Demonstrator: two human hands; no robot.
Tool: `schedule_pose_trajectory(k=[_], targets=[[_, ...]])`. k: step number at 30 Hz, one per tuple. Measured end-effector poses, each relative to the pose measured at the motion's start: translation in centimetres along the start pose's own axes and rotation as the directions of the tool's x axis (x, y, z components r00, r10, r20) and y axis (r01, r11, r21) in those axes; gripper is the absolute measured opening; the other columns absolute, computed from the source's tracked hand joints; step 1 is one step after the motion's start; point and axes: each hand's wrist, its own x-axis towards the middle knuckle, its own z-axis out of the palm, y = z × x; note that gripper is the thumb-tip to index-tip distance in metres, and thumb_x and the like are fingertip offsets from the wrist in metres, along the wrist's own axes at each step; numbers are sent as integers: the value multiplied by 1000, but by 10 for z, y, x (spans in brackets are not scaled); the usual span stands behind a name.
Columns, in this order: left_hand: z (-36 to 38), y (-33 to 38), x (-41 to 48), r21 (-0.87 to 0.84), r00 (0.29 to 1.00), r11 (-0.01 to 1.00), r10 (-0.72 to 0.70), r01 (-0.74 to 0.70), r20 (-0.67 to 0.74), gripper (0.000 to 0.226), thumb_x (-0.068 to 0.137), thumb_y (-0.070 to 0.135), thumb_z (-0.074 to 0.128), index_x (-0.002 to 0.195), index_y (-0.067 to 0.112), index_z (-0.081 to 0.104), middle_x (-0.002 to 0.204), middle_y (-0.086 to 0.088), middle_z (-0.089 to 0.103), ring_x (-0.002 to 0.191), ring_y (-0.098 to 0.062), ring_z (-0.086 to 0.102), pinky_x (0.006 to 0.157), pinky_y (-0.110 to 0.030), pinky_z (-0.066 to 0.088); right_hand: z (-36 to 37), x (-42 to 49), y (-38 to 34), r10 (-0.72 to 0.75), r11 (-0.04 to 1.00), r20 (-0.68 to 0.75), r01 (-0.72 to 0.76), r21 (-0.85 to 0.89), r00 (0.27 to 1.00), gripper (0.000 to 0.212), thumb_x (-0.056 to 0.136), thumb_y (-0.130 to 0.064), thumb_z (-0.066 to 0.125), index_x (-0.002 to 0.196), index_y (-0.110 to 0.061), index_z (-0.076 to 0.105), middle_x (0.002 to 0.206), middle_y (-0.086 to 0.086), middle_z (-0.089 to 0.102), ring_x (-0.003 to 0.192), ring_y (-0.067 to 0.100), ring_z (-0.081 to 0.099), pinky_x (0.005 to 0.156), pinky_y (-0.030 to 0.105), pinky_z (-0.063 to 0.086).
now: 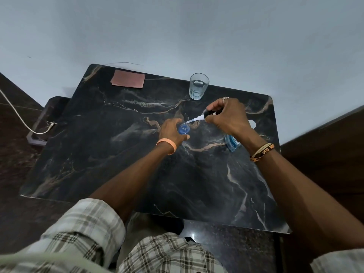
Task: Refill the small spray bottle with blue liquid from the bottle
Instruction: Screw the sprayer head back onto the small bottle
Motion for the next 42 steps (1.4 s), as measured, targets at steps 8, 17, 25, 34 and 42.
schedule_pose_trajectory(k=[8,17,25,34,42], targets=[[4,-3,3,2,1000,1000,-9,9,16,54,60,28,89,107,10,69,105,-8,70,88,-21,65,79,-33,53,10,11,-8,-81,980,44,87,-176,996,21,71,-20,81,91,-25,76,88,-6,72,77,9,65,73,30,57],[8,-6,8,37,1000,999,-22,22,15,43,64,33,87,102,19,72,96,-1,73,78,-11,62,69,-24,45,34,18,-17,-179,931,119,207,-301,977,25,72,-15,81,97,-21,77,95,-4,74,81,9,64,72,20,50],[10,-8,10,-6,999,999,-32,33,17,48,63,29,87,107,15,72,98,-4,74,85,-15,68,78,-27,53,64,31,-18,-169,889,247,255,-379,954,22,71,-21,83,91,-21,76,89,-4,73,78,13,65,71,27,56],[6,-9,13,50,998,997,-58,56,34,24,63,25,83,82,15,73,81,-8,72,72,-22,65,62,-24,40,90,37,-7,-130,872,335,268,-410,933,21,77,-22,80,98,-21,78,97,2,74,90,21,67,81,40,59],[6,-14,16,64,999,998,-25,24,23,24,63,23,84,84,20,74,80,-2,74,72,-19,66,62,-22,40,99,38,-2,-132,868,328,269,-417,935,34,78,-24,78,111,-17,72,106,6,71,99,25,66,86,42,57]])
